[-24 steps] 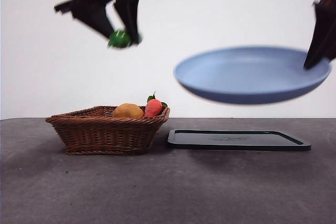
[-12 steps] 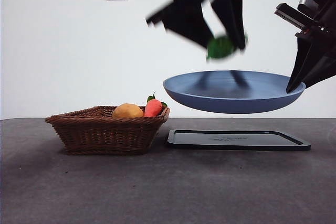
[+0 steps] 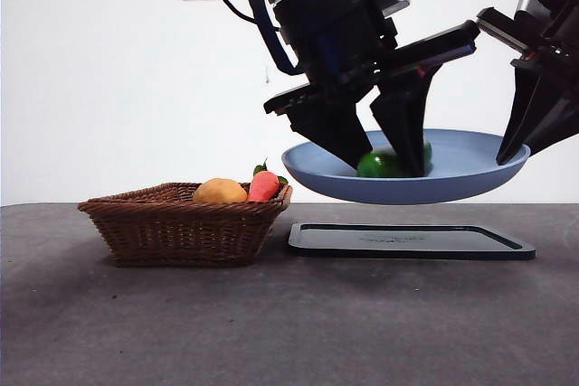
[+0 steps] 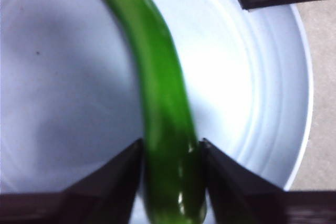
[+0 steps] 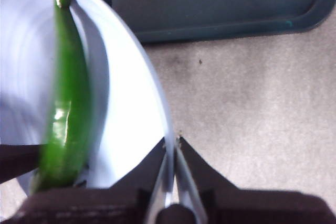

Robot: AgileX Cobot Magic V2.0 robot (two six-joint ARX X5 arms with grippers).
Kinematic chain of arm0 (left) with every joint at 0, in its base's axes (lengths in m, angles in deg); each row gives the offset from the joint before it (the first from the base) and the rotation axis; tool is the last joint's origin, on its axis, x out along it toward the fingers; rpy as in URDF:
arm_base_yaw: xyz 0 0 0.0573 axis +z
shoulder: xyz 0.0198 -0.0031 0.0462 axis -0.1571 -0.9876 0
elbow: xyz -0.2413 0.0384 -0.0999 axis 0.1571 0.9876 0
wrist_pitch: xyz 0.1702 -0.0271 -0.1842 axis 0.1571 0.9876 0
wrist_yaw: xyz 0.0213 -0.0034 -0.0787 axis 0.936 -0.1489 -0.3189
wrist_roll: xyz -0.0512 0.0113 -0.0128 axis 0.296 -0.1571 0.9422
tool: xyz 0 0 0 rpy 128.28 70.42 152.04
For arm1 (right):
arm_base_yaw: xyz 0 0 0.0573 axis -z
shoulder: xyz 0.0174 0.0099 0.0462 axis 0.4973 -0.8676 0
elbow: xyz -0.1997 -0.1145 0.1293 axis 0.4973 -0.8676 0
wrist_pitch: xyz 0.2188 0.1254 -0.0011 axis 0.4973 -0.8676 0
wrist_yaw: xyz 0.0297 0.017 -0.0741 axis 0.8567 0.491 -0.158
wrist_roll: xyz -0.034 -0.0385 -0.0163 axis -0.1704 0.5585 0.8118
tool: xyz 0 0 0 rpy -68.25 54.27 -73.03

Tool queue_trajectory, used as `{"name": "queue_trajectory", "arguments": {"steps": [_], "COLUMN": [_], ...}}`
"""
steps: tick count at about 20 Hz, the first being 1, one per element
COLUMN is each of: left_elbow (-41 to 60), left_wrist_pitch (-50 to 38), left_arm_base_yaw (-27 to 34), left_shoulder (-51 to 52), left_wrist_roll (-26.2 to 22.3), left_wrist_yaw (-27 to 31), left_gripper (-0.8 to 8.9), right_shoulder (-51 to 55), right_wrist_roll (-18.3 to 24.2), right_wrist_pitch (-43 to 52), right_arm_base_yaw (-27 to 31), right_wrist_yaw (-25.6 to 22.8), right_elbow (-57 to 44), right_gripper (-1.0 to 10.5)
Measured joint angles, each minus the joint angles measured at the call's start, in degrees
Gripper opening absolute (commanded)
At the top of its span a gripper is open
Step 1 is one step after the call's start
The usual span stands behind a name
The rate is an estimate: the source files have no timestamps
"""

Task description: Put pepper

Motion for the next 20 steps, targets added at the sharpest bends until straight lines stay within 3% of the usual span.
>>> {"name": "queue_trajectory", "arguments": {"steps": [9, 20], "left_elbow": [0.0, 0.0], "left_wrist_pitch": [2.0, 9.5], "left_arm_base_yaw": [0.0, 0.0], "left_shoulder": [1.4, 20.3], "left_wrist_roll": [0.0, -4.0], "left_wrist_yaw": [-1.0, -1.3], "left_gripper": [2.52, 2.51], "right_shoulder": [0.0, -0.8], "right_wrist_roll": [-2.3, -9.6], "right_wrist_pitch": [-2.4, 0.4], "right_arm_base_yaw": [0.0, 1.1], "right_wrist_yaw": [0.0, 0.0], "right_elbow": [0.0, 0.4], "right_gripper": [0.1, 0.1]}}
